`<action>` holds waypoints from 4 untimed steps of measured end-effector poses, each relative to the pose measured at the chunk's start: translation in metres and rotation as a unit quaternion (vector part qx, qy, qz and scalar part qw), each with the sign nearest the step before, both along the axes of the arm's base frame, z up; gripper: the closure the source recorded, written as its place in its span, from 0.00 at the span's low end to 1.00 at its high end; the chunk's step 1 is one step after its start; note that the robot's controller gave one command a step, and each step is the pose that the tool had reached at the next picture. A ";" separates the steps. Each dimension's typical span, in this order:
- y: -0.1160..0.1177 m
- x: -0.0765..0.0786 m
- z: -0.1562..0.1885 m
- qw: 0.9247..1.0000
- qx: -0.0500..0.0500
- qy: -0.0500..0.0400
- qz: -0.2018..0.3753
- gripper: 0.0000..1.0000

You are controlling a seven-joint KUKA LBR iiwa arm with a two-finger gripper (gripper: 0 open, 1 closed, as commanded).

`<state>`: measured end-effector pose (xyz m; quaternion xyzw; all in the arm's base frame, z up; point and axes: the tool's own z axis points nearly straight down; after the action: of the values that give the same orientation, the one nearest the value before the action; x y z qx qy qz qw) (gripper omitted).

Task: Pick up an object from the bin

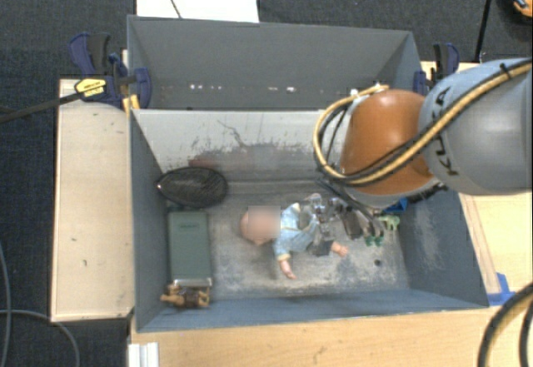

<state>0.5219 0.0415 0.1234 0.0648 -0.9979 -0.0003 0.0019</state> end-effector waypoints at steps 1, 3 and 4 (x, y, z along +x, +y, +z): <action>0.005 0.016 0.011 1.000 0.000 -0.009 0.003 1.00; 0.004 0.018 0.026 1.000 0.000 -0.010 0.011 1.00; -0.010 0.004 0.038 1.000 0.000 0.005 0.015 1.00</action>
Offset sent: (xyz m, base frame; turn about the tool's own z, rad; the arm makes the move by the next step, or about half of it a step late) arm -0.0176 0.0040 0.2024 -0.0042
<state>0.5255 0.0311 0.1618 0.0796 -0.9968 -0.0006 0.0070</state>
